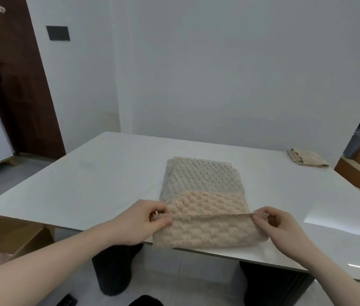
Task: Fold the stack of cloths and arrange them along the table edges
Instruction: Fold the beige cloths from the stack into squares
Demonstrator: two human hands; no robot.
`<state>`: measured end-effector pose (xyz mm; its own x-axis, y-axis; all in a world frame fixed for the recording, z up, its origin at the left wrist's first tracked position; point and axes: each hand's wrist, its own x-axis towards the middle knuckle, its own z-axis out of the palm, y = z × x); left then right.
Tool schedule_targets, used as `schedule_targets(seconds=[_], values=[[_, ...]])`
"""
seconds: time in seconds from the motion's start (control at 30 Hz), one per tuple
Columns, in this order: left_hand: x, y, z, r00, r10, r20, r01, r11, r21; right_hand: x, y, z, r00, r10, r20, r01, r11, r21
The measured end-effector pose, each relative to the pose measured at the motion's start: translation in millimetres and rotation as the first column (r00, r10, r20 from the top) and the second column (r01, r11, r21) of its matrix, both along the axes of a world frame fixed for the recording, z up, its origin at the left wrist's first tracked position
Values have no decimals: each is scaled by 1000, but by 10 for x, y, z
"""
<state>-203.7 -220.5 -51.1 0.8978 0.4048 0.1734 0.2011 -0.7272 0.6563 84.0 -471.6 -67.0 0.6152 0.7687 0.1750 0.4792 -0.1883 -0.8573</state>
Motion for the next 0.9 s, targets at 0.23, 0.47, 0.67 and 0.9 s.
schedule_targets(seconds=[0.23, 0.47, 0.67, 0.9], values=[[327, 324, 49, 992, 11, -122, -32, 984, -174, 120, 247, 102, 993, -5, -120, 14, 997, 72], [617, 480, -191, 984, 129, -121, -149, 974, -168, 182, 243, -156, 999, 13, -32, -16, 994, -104], [820, 462, -196, 989, 29, -147, -60, 975, -214, 151, 300, -125, 999, 50, 6, -50, 997, -67], [871, 570, -112, 990, 135, -53, -143, 958, -248, 199, 377, -84, 998, -16, 64, 18, 999, -38]])
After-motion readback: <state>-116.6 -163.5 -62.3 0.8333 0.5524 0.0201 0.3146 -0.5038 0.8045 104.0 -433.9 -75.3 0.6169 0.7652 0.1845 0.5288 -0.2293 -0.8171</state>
